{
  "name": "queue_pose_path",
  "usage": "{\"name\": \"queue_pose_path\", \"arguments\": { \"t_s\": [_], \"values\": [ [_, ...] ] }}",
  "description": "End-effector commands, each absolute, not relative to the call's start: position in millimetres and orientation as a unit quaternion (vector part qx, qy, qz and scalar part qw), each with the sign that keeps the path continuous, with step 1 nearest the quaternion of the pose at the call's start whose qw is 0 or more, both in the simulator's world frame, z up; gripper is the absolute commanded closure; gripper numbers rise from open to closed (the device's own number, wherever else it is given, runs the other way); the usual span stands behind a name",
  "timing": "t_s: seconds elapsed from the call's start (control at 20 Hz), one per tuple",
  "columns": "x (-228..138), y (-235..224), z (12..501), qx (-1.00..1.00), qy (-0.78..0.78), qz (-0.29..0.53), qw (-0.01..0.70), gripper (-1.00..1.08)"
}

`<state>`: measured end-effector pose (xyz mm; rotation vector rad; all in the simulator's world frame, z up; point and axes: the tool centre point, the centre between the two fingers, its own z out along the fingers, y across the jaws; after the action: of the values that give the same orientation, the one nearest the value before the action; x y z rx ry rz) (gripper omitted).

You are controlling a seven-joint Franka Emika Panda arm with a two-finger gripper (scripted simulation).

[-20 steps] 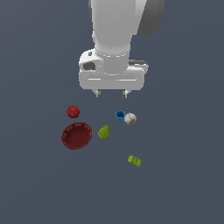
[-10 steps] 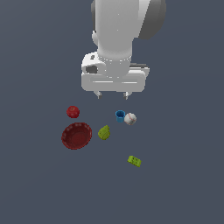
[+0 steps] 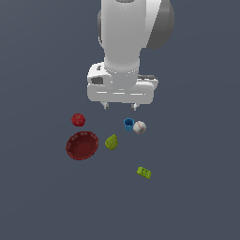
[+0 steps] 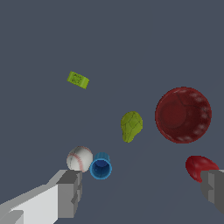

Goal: Pick up a designated object from a clutter of objects.

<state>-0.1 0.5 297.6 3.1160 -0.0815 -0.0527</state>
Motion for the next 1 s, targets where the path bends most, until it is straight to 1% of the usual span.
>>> {"name": "queue_pose_path", "arguments": {
  "t_s": [0.0, 0.25, 0.5, 0.95],
  "values": [
    [1.8, -1.0, 286.4, 0.999, -0.04, -0.016, 0.01, -0.92],
    [6.3, -5.5, 253.9, 0.996, -0.082, -0.014, 0.006, -0.92],
    [8.6, -12.7, 208.9, 0.99, -0.142, -0.011, 0.001, -0.92],
    [1.4, -28.1, 131.2, 0.968, -0.25, -0.004, -0.002, -0.92]
  ]
}}
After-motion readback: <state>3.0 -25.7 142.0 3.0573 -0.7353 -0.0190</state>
